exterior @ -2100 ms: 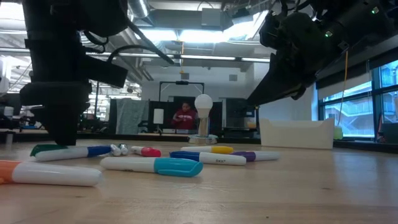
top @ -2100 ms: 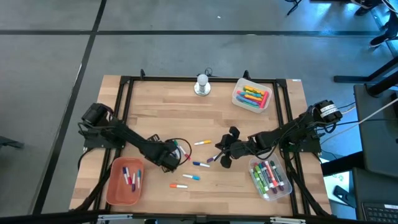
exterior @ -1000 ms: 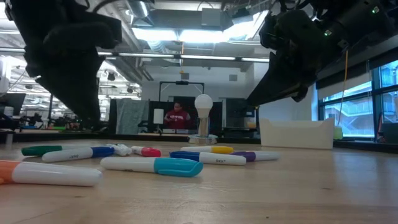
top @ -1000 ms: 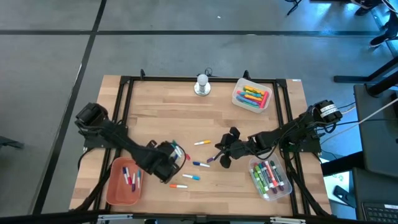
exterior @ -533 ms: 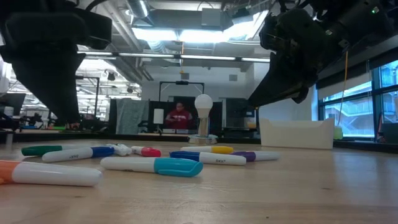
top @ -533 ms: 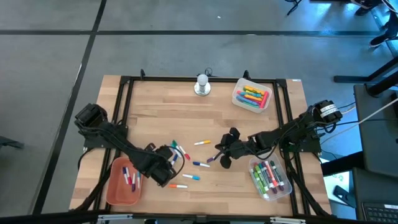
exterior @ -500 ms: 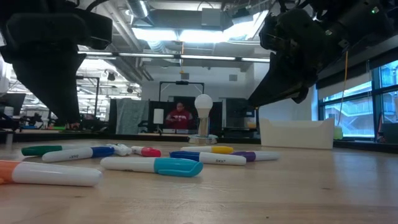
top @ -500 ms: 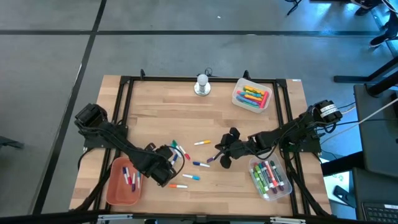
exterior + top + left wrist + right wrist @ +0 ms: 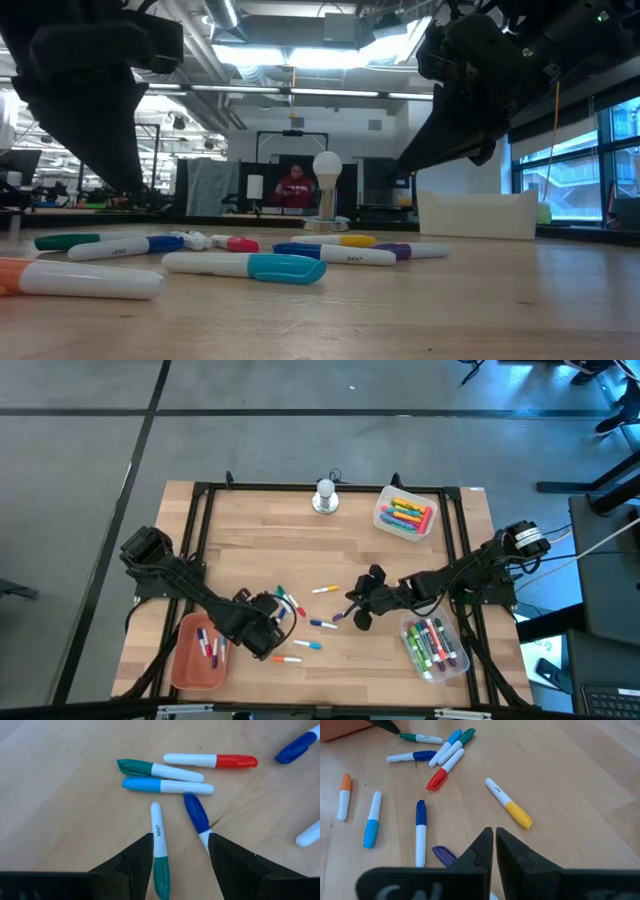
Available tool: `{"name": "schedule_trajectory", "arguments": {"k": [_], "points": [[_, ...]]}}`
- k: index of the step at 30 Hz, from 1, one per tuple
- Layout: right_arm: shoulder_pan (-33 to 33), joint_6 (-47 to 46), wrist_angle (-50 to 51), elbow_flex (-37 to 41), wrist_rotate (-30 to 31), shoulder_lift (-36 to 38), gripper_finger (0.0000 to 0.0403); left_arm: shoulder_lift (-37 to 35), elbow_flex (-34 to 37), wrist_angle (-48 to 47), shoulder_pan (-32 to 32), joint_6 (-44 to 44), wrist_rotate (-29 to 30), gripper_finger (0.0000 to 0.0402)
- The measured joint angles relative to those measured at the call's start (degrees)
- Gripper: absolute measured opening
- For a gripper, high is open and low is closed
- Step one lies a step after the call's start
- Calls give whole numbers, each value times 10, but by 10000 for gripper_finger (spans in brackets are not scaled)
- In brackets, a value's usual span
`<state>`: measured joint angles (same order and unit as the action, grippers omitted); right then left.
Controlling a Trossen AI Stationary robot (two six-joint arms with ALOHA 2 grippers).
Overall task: Pick & Place Markers
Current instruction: Put the small green highlighter pen into the orange bin
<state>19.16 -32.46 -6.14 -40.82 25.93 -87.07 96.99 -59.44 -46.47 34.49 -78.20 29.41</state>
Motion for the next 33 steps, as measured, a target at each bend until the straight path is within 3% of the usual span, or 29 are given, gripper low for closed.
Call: {"name": "schedule_trajectory", "arguments": {"k": [6, 11, 17, 23, 27, 33], "points": [[0, 27, 0, 0, 36, 0, 23, 0, 0, 0, -2, 21, 16, 186], [0, 30, 0, 0, 34, 0, 23, 0, 0, 0, -1, 21, 53, 185], [0, 46, 12, 0, 34, 0, 23, 0, 0, 0, 0, 39, 45, 179], [0, -14, 14, 0, 6, 0, 23, 0, 0, 0, -4, 54, 46, 174], [0, -13, 13, 0, -1, 0, 23, 8, 0, 4, -5, 33, 85, 173], [-5, 1, 12, 0, -1, 0, 23, 9, 0, 4, 0, 22, 76, 174]]}}
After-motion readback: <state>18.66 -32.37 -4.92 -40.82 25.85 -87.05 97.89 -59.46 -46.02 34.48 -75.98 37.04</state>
